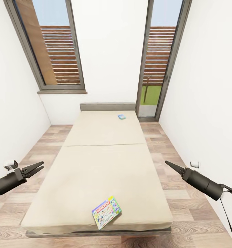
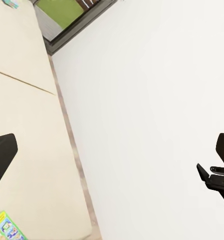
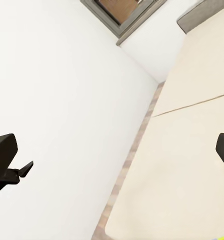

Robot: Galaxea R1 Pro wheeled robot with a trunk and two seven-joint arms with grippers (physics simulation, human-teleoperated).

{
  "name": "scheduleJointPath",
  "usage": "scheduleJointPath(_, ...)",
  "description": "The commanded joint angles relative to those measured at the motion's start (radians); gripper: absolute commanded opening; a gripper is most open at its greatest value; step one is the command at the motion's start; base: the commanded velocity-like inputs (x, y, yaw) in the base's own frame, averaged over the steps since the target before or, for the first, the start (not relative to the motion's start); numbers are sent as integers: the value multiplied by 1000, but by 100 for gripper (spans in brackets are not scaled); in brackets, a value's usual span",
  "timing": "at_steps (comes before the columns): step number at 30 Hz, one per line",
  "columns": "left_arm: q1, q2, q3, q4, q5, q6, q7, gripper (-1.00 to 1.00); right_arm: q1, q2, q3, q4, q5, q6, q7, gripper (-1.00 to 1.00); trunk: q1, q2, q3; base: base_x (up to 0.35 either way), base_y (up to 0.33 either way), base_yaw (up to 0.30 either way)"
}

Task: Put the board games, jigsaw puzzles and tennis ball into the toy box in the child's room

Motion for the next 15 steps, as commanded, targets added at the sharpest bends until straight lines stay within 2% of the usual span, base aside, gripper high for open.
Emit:
scheduleJointPath(1, -1, 0, 1, 0, -1, 11, -4, 100, -1, 0, -1, 0, -1, 5, 2, 100, 1, -2, 0, 0, 0, 0)
scheduleJointPath(8, -1, 0, 1, 0, -1, 11, -4, 100, -1, 0, -1, -1, -1, 5, 1, 100, 1, -2, 11, 0, 3, 0)
scheduleJointPath(15, -1, -1, 1, 0, -1, 11, -4, 100, -1, 0, -1, 0, -1, 5, 1, 100, 1, -2, 23, 0, 61, 0)
